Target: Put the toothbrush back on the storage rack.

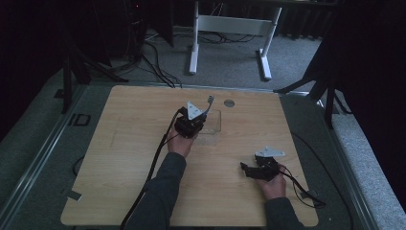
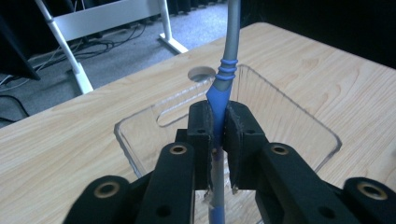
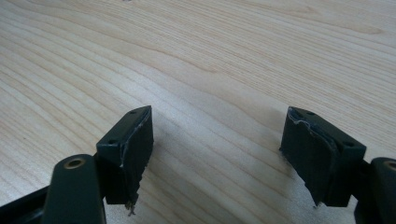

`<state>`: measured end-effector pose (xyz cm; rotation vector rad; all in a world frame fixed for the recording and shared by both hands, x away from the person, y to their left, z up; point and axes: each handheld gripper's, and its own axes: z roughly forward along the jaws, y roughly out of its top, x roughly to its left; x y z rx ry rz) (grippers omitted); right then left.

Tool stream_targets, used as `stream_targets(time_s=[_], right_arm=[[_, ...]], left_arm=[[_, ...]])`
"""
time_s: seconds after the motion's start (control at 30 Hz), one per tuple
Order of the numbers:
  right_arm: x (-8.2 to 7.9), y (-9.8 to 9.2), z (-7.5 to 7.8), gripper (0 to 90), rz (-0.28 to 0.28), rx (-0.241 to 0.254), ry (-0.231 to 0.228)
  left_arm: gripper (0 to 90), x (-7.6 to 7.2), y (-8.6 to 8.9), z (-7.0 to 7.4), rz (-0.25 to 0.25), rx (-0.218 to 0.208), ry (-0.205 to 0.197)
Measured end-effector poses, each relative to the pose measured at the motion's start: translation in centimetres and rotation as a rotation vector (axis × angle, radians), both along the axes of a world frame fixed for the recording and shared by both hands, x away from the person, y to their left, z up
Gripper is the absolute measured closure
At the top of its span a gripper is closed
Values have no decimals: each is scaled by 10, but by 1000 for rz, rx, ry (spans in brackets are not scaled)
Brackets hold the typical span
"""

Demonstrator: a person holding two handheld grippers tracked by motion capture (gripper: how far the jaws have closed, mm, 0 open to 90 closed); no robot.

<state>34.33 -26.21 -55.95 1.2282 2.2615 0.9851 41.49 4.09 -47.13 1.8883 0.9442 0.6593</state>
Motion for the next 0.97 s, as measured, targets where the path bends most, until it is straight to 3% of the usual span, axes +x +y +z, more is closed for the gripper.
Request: stream_targets(time_s=[0.1,0.27,0.4,0.7,0.8,0.97], right_arm=[[0,0,0,250,-1,0,1],[0,0,0,250,-1,0,1],[0,0,0,250,0,0,1],[0,0,0,250,0,0,1],[0,0,0,250,1,0,1],[0,0,0,250,1,1,-1]], left_arm=[[671,-2,2,1,-3,-20,-1],[562,-6,5,4,-1,-24,-16],[518,-9,14,8,7,-59,-19],[476,-15,41,15,68,-88,-28],[478,-22,57,10,94,-122,-17],[472,-32,87,-10,175,-128,10]])
